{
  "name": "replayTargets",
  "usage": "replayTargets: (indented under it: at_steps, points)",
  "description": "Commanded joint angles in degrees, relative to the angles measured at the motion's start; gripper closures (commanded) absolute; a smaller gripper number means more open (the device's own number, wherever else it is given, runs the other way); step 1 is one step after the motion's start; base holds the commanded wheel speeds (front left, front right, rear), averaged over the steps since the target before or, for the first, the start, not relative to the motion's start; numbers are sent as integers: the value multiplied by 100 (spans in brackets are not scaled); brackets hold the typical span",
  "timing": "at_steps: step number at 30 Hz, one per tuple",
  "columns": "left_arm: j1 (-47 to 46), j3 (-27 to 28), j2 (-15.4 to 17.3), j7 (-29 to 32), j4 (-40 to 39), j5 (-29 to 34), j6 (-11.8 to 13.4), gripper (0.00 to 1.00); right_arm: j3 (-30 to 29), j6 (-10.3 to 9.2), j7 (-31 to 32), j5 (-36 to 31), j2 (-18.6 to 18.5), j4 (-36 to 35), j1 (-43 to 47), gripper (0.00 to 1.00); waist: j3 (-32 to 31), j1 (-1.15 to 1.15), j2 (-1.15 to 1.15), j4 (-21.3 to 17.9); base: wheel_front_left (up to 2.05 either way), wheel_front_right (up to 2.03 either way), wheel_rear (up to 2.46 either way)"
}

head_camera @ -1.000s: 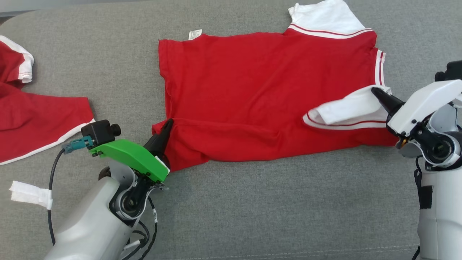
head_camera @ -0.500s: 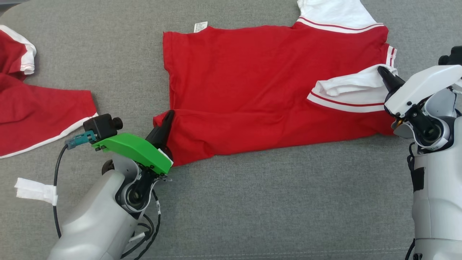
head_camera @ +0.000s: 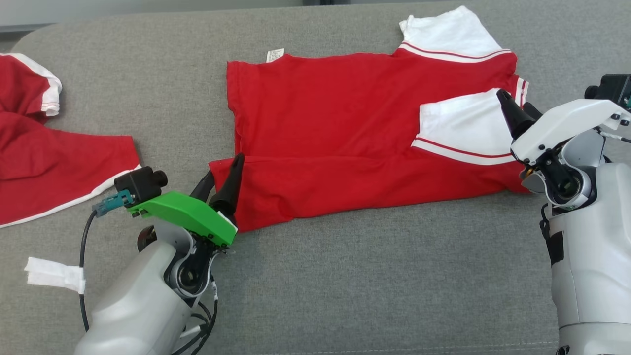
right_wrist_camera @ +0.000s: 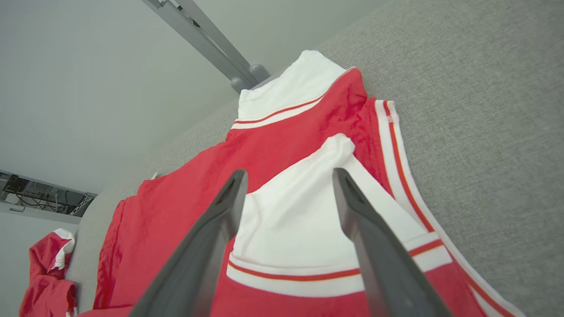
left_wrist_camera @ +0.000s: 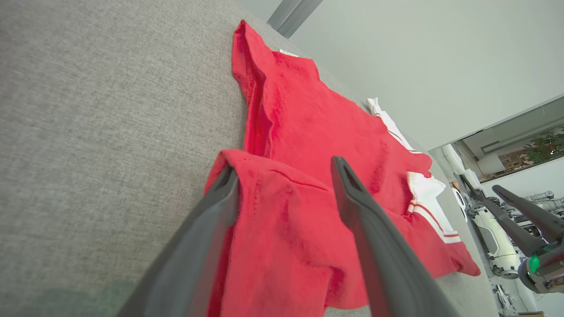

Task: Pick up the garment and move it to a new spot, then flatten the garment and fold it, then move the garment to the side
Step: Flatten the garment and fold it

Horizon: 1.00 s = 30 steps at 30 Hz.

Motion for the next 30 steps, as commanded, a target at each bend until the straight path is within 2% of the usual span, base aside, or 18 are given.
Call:
replayTargets:
  at_steps: [1,6,11,16,20,30]
  points:
    - [88,0,40,-67,50,50,-27,0,12,3,-62,49,-19,27,90,0,-189,0,0,17,0,0,0]
    - [280,98,177,-346,198,282,-27,0,140,3,-160,-117,-76,-54,369,0,-500,0,0,-23,0,0,0]
    - [530,220,315,-441,270,968,308,0,271,3,-304,-775,-243,-327,885,0,-717,0,0,-63,0,0,0]
    - [803,101,210,-435,126,1671,672,0,56,3,-373,-1239,-282,-362,1156,0,-684,0,0,-63,0,0,0]
    - [855,-151,102,-419,204,1977,889,0,-126,3,-304,-1534,-251,-186,1108,0,-526,0,0,-53,0,0,0]
    - [392,-336,-166,-94,569,2109,1027,0,-400,3,130,-1968,-168,588,592,0,-66,0,0,-12,0,0,0]
